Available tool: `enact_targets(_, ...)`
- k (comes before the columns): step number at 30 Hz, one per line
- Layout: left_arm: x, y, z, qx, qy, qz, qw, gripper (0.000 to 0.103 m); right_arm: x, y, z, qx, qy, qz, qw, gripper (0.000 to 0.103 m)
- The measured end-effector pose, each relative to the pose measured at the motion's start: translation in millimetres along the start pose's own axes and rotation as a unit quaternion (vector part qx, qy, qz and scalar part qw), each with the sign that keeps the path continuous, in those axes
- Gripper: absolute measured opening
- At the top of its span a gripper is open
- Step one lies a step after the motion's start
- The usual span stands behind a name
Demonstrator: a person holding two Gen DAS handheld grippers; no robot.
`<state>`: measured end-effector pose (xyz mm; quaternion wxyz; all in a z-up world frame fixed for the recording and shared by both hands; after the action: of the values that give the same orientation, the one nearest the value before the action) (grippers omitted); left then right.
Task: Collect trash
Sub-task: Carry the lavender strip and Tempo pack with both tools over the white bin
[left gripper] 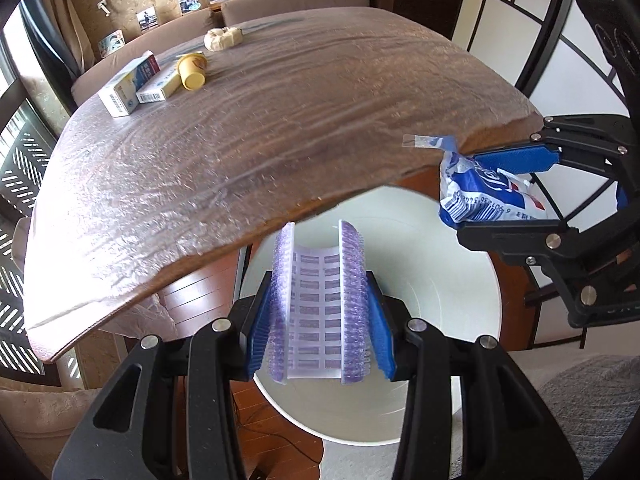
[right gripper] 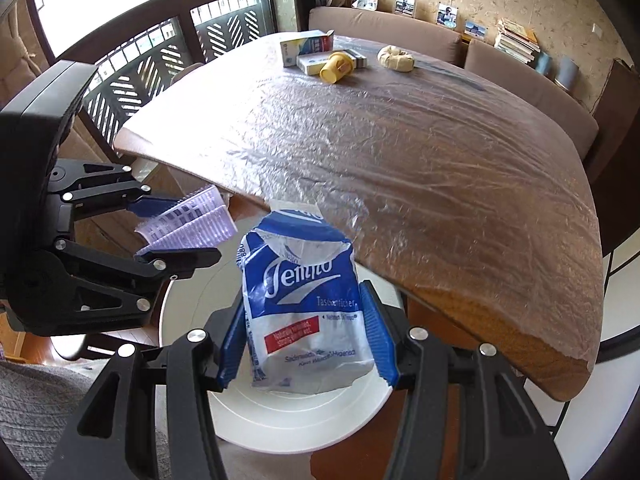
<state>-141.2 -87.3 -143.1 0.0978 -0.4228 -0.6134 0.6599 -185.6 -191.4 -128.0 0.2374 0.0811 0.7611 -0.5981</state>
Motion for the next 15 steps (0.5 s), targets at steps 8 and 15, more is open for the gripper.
enact_targets(8, 13, 19, 9, 0.002, 0.008, -0.025, 0.9996, 0.044, 21, 11, -2, 0.01, -0.006, -0.017, 1.0, 0.052)
enact_targets(15, 25, 34, 14, 0.001, 0.012, -0.044, 0.999, 0.044, 28, 23, 3, 0.019, -0.001, -0.024, 1.0, 0.052)
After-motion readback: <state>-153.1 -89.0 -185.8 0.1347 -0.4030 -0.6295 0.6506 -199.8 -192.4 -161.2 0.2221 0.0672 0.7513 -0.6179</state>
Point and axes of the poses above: each gripper's, at about its wrist camera, not at the fingertips, and y roughly the way its jaws point, z to its right, x to its underside, the point moved 7 cm from there along y, roughly the way its jaws point, and after that the axes turned 12 degrees about y, right-handed, at the moved point
